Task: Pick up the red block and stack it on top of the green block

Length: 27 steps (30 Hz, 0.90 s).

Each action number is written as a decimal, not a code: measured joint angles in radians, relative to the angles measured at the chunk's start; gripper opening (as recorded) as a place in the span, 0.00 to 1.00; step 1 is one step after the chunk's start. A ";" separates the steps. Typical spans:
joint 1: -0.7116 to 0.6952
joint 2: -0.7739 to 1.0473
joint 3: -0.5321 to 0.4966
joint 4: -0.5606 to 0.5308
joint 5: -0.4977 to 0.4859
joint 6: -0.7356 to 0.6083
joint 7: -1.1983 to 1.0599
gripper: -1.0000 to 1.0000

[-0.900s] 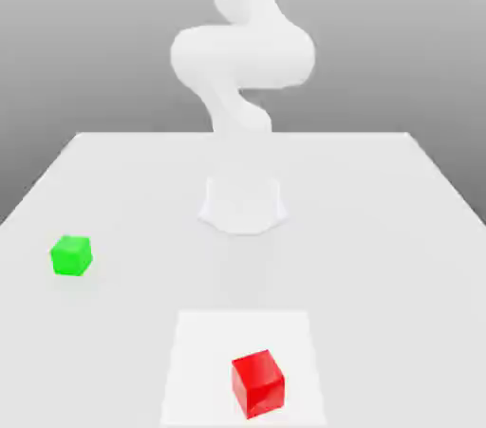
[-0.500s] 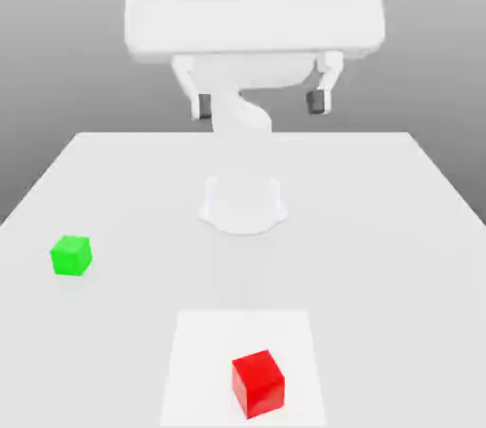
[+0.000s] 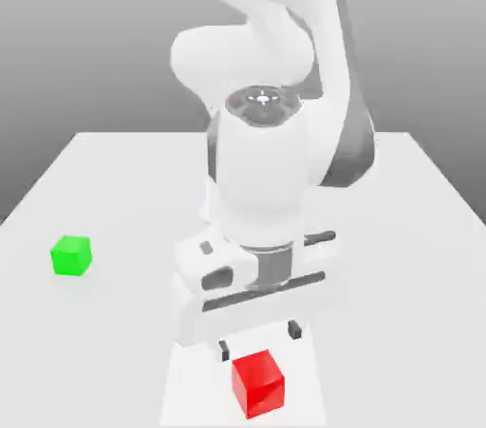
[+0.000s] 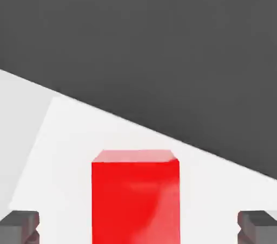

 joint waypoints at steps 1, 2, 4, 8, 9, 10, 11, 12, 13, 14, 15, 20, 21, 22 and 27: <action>-0.002 0.036 0.003 0.005 0.007 0.030 -0.005 0.50; -0.007 0.070 0.009 0.010 0.012 0.058 -0.010 0.00; -0.007 0.070 0.010 0.010 0.012 0.058 -0.009 0.00; -0.010 0.087 0.013 0.012 0.014 0.072 -0.011 0.00; -0.009 0.078 0.012 0.011 0.012 0.063 -0.009 0.00; -0.006 0.055 0.008 0.007 0.007 0.044 -0.006 0.00; -0.004 0.025 0.005 0.003 0.001 0.019 -0.002 0.00; -0.002 -0.008 0.001 -0.002 -0.005 -0.009 0.003 0.00; -0.001 -0.043 -0.001 -0.008 -0.011 -0.038 0.007 0.00; -0.002 -0.077 -0.005 -0.013 -0.019 -0.066 0.010 0.00; -0.013 -0.105 -0.019 -0.021 -0.037 -0.083 -0.004 0.00; -0.145 -0.225 -0.116 -0.069 -0.158 -0.132 -0.137 0.00; -0.179 -0.247 -0.129 -0.079 -0.179 -0.139 -0.168 0.00; -0.216 -0.269 -0.137 -0.089 -0.199 -0.147 -0.200 0.00; -0.336 -0.367 -0.207 -0.143 -0.276 -0.176 -0.378 0.00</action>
